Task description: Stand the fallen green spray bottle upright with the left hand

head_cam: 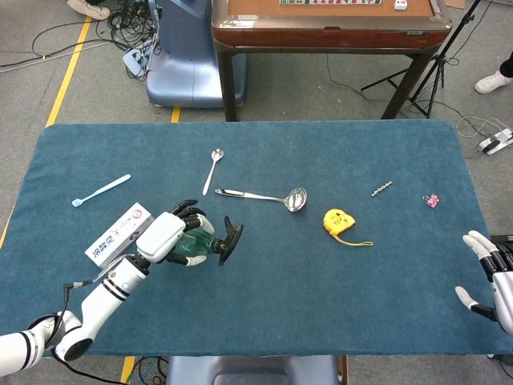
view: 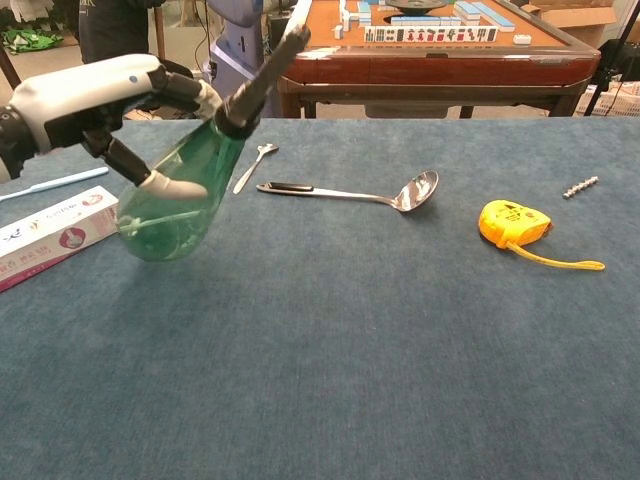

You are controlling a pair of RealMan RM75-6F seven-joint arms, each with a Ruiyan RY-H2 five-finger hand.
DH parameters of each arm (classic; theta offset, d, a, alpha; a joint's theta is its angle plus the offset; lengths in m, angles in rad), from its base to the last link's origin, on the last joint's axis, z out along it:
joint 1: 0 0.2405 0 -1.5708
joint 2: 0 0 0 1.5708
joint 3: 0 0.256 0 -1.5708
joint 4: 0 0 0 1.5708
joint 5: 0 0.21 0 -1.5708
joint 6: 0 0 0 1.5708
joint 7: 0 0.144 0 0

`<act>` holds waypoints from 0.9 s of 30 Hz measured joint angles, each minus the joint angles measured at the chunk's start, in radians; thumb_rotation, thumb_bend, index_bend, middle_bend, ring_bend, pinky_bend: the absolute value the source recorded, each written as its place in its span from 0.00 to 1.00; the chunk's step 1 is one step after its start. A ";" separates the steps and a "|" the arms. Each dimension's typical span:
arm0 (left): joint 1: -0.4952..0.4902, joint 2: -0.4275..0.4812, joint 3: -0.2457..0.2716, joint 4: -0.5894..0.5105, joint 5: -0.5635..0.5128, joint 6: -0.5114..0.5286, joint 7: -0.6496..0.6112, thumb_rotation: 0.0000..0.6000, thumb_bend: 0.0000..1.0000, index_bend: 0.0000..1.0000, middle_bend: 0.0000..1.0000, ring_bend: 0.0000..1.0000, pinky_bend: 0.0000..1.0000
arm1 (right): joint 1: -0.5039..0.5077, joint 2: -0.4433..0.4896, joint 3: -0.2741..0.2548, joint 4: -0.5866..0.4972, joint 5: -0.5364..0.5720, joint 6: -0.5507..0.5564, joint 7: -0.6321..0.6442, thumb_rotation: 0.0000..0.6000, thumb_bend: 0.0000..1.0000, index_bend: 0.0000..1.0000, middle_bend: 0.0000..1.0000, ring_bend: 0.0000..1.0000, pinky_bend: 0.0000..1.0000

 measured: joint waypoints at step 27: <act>-0.009 -0.190 -0.205 0.137 -0.279 -0.069 -0.386 1.00 0.24 0.46 0.50 0.21 0.07 | 0.001 0.005 0.006 -0.006 0.015 -0.010 -0.007 1.00 0.21 0.14 0.14 0.12 0.14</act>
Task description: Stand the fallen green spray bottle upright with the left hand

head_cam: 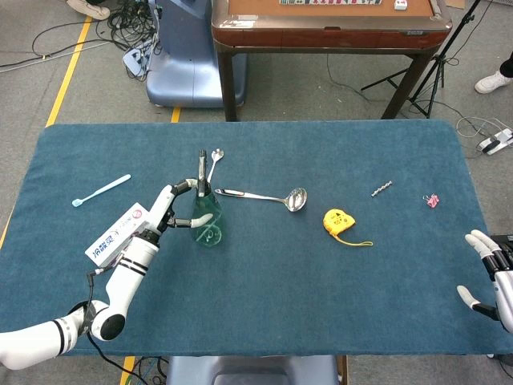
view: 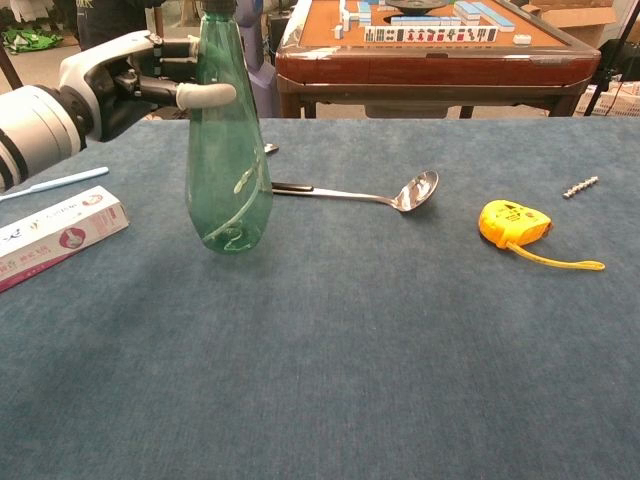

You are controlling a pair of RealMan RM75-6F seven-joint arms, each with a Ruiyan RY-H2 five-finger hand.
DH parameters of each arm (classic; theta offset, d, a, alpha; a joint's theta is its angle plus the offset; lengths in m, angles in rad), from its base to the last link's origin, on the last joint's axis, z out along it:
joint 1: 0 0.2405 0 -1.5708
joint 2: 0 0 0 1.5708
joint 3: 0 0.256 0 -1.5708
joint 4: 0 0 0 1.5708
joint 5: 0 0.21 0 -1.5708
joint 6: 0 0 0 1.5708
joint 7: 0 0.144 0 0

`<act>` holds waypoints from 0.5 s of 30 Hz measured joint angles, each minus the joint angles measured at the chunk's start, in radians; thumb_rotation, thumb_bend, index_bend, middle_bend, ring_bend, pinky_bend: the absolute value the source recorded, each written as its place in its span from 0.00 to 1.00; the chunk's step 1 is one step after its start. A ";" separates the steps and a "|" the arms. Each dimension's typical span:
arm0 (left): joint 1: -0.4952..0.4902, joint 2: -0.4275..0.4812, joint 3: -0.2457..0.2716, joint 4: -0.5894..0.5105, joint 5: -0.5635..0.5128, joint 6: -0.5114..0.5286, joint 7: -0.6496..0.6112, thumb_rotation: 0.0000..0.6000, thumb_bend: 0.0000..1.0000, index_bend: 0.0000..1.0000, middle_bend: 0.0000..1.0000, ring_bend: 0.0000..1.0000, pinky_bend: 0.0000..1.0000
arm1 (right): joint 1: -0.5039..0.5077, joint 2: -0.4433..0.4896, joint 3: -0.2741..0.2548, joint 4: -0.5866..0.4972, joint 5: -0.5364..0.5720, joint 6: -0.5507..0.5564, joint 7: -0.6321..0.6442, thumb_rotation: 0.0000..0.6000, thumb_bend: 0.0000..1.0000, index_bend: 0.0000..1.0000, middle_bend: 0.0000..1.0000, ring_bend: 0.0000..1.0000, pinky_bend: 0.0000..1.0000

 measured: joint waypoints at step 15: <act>0.016 -0.119 0.037 0.202 0.069 0.058 0.014 1.00 0.24 0.43 0.47 0.21 0.06 | -0.002 0.001 0.000 -0.002 0.001 0.002 -0.004 1.00 0.21 0.14 0.14 0.12 0.14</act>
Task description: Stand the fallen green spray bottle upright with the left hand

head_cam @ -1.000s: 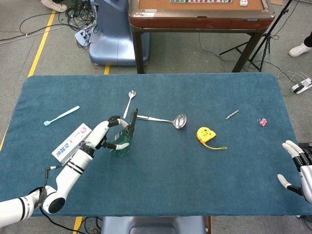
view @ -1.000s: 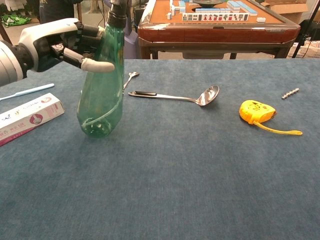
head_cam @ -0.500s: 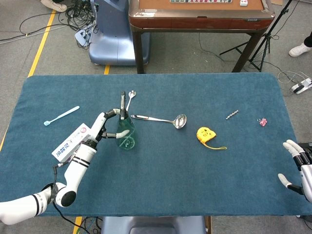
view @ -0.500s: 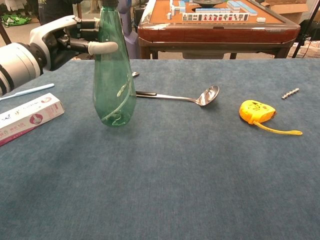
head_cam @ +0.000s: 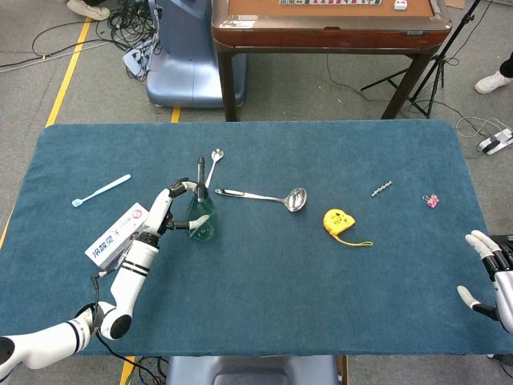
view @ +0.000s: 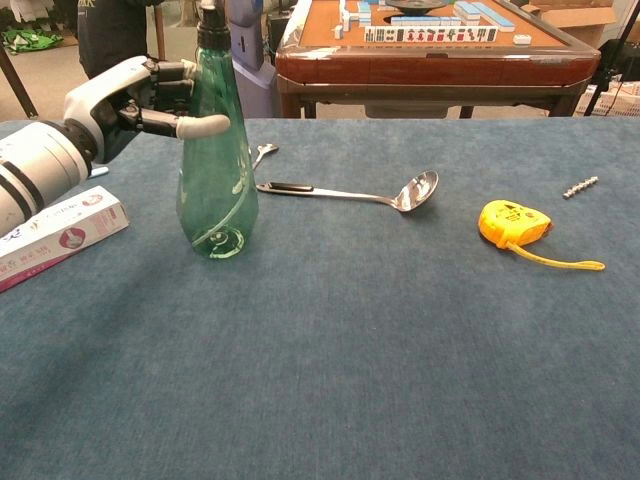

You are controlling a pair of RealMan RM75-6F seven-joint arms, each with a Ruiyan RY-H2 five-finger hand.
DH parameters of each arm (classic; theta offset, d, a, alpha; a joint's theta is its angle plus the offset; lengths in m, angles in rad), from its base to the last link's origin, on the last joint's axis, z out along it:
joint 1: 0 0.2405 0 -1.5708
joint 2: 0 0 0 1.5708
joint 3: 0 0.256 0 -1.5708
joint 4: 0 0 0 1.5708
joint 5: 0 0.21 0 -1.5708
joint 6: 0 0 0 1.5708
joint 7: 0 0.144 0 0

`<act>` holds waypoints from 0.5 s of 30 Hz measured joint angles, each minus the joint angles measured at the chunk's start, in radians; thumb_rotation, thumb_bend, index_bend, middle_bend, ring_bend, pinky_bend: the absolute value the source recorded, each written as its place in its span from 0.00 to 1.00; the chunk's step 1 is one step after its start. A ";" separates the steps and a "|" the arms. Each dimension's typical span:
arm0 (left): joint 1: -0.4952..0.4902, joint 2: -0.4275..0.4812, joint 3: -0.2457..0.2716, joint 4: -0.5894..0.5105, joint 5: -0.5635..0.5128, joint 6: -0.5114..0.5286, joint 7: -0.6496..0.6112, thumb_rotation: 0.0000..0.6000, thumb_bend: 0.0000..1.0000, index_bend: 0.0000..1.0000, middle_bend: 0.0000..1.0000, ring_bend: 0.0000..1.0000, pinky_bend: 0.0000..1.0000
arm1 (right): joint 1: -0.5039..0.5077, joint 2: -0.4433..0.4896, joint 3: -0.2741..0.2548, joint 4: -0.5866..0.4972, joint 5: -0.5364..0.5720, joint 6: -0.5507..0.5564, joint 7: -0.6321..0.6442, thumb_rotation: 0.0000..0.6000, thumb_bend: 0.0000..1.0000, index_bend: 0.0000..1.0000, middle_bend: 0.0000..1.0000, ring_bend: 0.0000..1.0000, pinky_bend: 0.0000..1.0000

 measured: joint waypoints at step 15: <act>0.017 0.043 0.024 -0.008 0.047 -0.005 -0.020 1.00 0.24 0.19 0.21 0.03 0.00 | -0.002 -0.003 0.000 0.001 0.004 -0.001 0.002 1.00 0.21 0.14 0.14 0.12 0.14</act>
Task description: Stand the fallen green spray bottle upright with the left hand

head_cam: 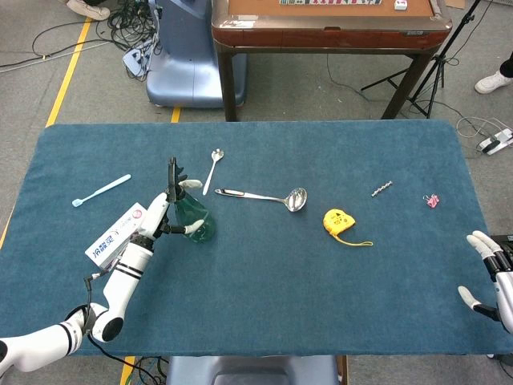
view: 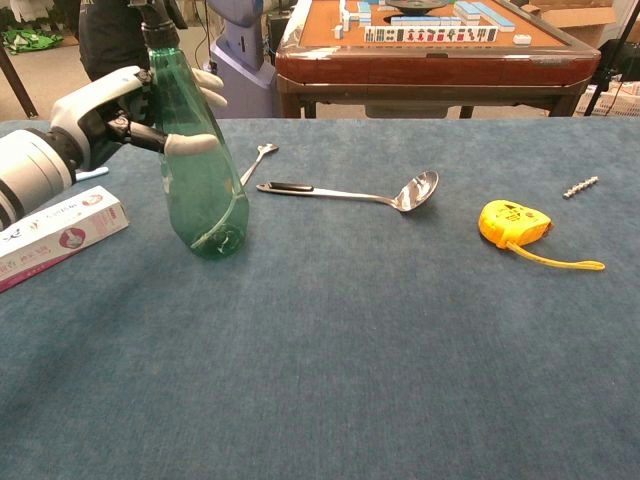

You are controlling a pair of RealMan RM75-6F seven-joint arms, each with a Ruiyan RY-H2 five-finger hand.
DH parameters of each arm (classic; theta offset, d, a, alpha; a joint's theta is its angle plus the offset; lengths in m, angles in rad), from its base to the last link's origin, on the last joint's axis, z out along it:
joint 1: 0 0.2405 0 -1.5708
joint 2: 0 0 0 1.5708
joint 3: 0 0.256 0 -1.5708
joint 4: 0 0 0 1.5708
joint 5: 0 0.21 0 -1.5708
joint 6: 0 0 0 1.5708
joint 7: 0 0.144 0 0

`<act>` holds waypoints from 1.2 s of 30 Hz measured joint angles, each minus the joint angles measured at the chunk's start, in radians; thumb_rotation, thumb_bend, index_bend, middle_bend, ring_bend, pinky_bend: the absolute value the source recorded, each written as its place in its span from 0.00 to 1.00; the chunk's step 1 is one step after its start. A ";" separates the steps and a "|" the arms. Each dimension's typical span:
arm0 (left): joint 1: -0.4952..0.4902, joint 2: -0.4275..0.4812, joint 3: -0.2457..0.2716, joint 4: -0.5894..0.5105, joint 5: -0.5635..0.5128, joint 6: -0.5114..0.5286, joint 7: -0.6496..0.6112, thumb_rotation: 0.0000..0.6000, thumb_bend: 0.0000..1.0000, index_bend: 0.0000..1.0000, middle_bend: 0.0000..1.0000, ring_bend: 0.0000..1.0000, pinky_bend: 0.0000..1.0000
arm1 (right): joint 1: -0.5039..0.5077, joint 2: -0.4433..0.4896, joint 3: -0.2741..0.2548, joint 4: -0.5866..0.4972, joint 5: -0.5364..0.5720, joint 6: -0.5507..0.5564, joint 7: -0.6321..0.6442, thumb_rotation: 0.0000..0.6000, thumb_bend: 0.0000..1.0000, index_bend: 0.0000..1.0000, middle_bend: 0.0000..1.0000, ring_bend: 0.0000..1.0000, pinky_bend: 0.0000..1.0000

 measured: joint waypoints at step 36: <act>0.128 0.342 0.099 -0.211 0.049 -0.014 0.041 1.00 0.24 0.09 0.10 0.02 0.00 | -0.004 -0.006 0.000 0.023 -0.006 0.006 0.026 1.00 0.21 0.14 0.14 0.12 0.14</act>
